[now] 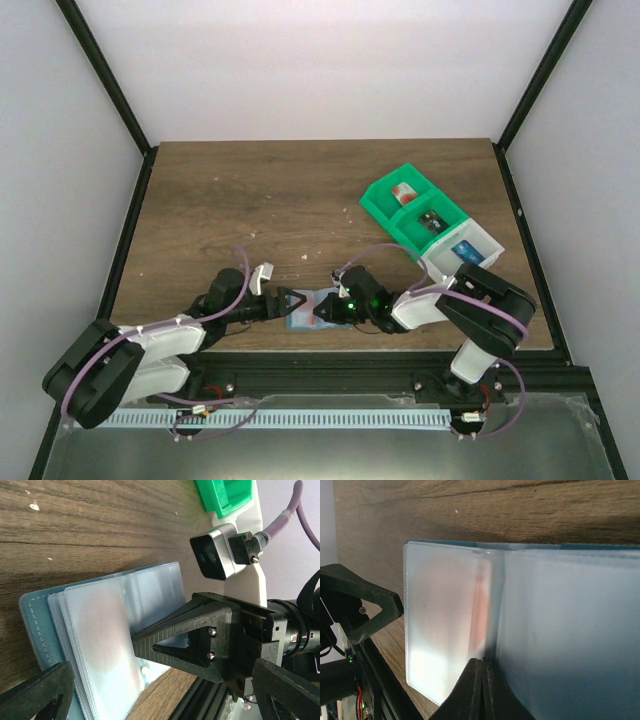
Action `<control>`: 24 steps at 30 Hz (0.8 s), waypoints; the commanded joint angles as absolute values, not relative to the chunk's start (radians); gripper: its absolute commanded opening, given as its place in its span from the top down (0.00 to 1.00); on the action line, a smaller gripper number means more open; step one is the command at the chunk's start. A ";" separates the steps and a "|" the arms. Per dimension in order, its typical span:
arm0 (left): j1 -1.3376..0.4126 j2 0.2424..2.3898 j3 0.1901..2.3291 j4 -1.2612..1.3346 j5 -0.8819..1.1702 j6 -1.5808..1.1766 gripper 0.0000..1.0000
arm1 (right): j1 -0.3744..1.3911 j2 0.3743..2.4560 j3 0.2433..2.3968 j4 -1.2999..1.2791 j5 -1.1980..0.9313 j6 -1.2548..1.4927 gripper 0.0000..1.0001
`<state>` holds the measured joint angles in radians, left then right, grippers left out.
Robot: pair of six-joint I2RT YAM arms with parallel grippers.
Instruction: Take the credit cards out of the card holder
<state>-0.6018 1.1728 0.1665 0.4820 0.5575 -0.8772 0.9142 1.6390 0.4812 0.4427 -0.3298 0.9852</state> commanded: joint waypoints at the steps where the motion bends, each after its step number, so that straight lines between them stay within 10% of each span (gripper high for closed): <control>1: -0.598 1.166 0.181 0.488 0.551 -0.851 0.01 | 0.925 1.672 0.460 0.367 -0.325 0.982 0.99; 24: -0.598 1.297 0.158 0.647 0.621 -0.885 0.01 | 0.925 1.667 0.485 0.323 -0.323 0.968 0.99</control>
